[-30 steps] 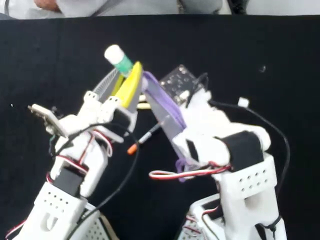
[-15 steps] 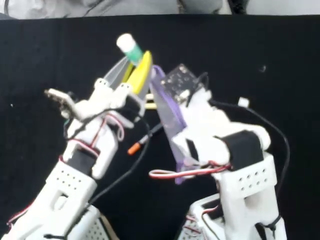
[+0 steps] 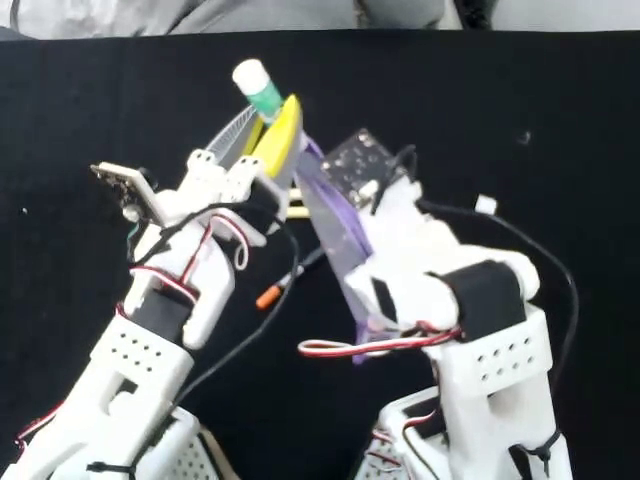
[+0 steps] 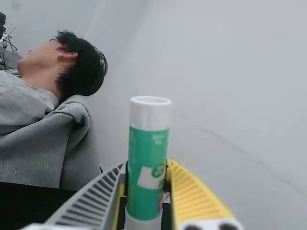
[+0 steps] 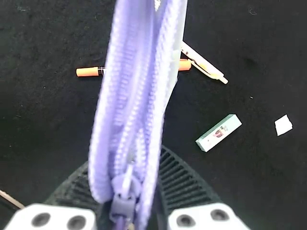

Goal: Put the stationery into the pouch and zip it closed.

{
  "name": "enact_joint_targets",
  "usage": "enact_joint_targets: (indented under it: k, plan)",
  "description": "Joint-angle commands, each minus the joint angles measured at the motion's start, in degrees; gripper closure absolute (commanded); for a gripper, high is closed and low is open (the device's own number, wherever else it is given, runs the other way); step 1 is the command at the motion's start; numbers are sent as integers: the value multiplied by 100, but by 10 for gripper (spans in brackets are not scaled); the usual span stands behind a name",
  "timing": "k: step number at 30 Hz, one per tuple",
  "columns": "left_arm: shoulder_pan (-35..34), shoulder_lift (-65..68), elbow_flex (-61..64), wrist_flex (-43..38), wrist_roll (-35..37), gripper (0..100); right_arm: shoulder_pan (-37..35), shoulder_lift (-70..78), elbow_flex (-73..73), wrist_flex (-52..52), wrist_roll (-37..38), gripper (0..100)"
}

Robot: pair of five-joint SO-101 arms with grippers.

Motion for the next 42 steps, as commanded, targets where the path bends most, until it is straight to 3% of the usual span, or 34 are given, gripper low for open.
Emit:
enact_joint_targets:
  k: [1, 9, 18, 22, 25, 30, 37, 42]
  plan:
    - [374, 88, 154, 105, -62, 970, -70, -48, -251, 105, -18, 987]
    - [989, 53, 558, 105, -905, 970, -44, -48, -251, 70, -18, 987]
    - [980, 105, 629, 141, -958, 964, -44, -48, -251, 62, -18, 987]
    - [971, 53, 725, 158, -923, 868, -44, -48, -251, 62, -18, 987]
    - [971, 44, 787, 158, -941, 860, -44, -48, -251, 62, -18, 987]
    - [558, 44, 576, 229, -958, 858, -44, -48, -251, 62, -18, 987]
    - [338, 44, -1156, 2743, -967, 799, -44, -48, -251, 53, -18, 987]
    - [365, 44, -1859, 3420, -967, 797, -44, -48, -251, 53, -18, 987]
